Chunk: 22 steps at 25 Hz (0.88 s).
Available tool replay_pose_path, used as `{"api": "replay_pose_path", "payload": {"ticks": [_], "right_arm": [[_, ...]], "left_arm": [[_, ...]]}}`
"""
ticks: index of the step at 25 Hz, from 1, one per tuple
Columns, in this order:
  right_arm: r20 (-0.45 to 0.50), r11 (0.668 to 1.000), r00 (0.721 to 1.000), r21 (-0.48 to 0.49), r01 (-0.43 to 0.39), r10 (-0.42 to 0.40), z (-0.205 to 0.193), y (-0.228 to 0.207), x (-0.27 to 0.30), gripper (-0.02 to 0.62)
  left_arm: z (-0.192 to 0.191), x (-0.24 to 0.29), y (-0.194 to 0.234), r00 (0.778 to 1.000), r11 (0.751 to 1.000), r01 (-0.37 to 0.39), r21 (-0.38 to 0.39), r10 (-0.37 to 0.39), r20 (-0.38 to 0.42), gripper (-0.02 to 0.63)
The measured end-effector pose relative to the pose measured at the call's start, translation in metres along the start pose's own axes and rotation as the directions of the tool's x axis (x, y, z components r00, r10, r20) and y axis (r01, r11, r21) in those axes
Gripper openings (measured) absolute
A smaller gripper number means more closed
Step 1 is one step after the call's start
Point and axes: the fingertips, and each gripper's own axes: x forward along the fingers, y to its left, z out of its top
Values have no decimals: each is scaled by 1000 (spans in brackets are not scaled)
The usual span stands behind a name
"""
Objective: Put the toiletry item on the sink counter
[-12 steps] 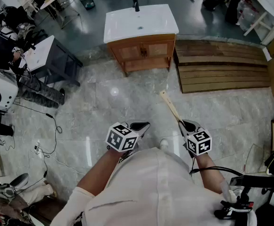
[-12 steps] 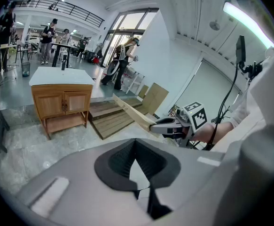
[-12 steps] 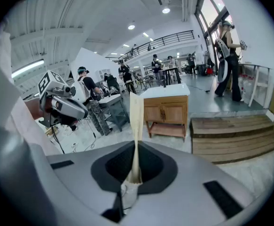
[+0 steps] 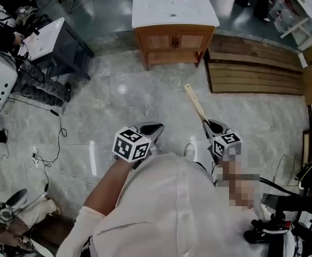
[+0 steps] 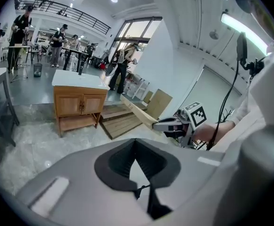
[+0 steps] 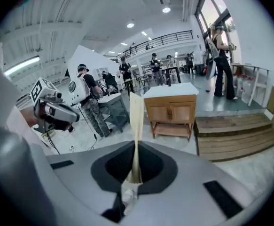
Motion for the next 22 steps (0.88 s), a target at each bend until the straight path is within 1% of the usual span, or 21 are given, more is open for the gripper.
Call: {"api": "replay_pose_path", "payload": {"ticks": [3,6,10,13,16,19,22], "right_arm": [[16,997,1000,80,18,-20,1,15,13,9],[47,986,998,162,33,-41,7,28,25,9],[34,982,997,177,63,-70,12,22,38,9],[26,979,995,185,85,-92,22,-2,45,9],[33,978,994,186,95,-103,42,-32,63,9],[44,979,994,180,92,-101,72,-71,90,9],[60,982,993,165,89,-100,114,-119,108,9]], "left_arm": [[-14,-22,18,1000,1000,14,-8,-14,-9,6],[-29,-38,38,999,1000,25,-16,-26,-31,6],[-24,-34,58,999,999,36,-25,-36,-32,6],[-4,-14,67,998,998,50,-26,-51,-26,6],[22,8,82,998,998,62,-22,-63,-28,6],[57,32,106,998,999,43,-29,-44,-33,6],[101,61,121,999,999,28,-31,-29,-43,6]]}}
